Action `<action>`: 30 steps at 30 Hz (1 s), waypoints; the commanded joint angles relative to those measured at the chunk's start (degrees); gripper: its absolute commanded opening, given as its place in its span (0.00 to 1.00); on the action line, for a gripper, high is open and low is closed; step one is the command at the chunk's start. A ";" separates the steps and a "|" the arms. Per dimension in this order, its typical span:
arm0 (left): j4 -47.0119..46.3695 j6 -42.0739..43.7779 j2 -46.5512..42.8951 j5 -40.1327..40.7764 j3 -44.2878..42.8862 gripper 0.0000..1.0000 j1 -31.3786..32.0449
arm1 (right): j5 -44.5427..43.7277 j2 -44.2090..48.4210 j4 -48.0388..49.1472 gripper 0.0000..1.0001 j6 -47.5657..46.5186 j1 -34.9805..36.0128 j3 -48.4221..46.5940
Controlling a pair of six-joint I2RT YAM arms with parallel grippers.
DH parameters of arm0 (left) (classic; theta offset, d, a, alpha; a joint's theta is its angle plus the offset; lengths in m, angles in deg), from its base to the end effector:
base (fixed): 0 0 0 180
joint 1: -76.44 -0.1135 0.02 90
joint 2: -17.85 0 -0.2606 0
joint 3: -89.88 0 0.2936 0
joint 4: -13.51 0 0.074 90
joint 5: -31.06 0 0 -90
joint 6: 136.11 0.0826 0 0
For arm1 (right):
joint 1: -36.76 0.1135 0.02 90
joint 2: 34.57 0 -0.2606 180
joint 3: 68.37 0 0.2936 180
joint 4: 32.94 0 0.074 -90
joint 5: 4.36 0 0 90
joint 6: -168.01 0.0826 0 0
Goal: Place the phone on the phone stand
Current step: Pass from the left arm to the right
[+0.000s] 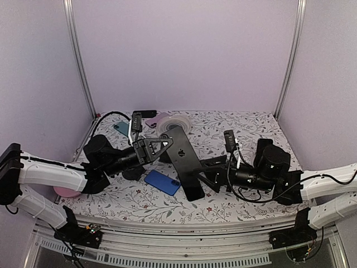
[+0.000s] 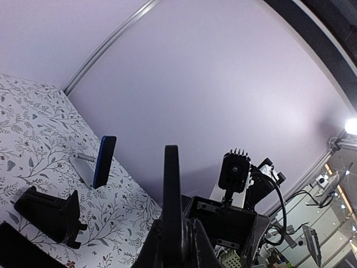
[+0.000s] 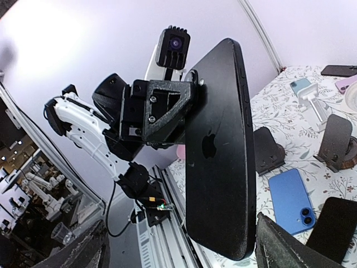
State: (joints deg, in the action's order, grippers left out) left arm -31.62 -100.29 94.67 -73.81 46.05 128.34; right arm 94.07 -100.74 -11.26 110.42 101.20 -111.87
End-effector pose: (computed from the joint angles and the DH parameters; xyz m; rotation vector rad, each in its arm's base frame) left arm 0.2037 -0.2942 0.2397 0.2234 1.5819 -1.6839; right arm 0.1363 0.3131 0.2360 -0.6146 1.6743 1.3950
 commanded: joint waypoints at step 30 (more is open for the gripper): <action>-11.78 1.14 3.13 -2.06 -1.56 0.00 0.61 | 5.26 -5.87 14.55 0.03 6.03 -0.27 -1.52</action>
State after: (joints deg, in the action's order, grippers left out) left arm -43.75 -100.37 97.27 -78.34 46.18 128.82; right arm 99.03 -107.71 3.91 118.68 100.44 -110.69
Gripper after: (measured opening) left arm 0.082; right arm 0.061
